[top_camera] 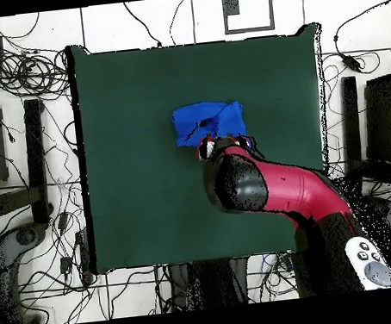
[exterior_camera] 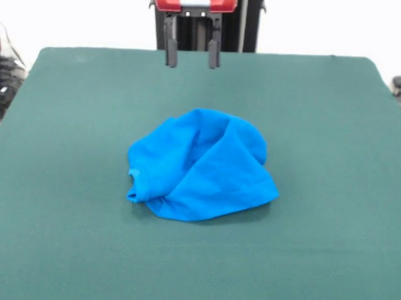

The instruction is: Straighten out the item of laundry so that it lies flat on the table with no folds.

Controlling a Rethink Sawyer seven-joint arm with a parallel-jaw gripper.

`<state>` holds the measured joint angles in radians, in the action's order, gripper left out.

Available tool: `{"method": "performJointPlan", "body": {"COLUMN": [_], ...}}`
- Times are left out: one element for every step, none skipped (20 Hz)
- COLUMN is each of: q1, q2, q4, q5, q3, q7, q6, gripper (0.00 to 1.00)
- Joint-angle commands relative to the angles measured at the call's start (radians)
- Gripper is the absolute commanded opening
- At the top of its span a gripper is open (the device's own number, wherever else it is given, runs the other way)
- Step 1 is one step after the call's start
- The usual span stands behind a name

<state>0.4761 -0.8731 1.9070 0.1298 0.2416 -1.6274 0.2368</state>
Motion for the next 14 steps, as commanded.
{"method": "performJointPlan", "body": {"q1": [-0.061,-0.076,-0.076,-0.076,-0.072,-0.068,-0.062,-0.055,-0.045,-0.040,-0.036,-0.033,-0.028,-0.021], "q2": [0.002,0.000,0.002,0.004,0.006,0.007,0.007,0.007,0.006,0.006,0.008,0.009,0.017,0.030], "q4": [0.056,0.048,0.052,0.053,0.054,0.053,0.051,0.049,0.049,0.043,0.031,0.019,0.006,-0.008], "q5": [0.064,0.064,0.055,0.052,0.048,0.047,0.044,0.042,0.037,0.034,0.031,0.028,0.025,0.024], "q3": [0.021,0.002,0.002,0.003,0.008,0.010,0.015,0.020,0.028,0.030,0.030,0.031,0.033,0.038], "q7": [-0.092,-0.099,-0.109,-0.111,-0.110,-0.108,-0.103,-0.096,-0.090,-0.081,-0.073,-0.066,-0.060,-0.051], "q6": [-0.015,-0.008,-0.010,-0.009,-0.007,-0.005,0.003,0.012,0.023,0.040,0.058,0.075,0.088,0.098], "gripper": [1.00,1.00,1.00,1.00,1.00,1.00,1.00,1.00,1.00,1.00,1.00,1.00,1.00,1.00]}}
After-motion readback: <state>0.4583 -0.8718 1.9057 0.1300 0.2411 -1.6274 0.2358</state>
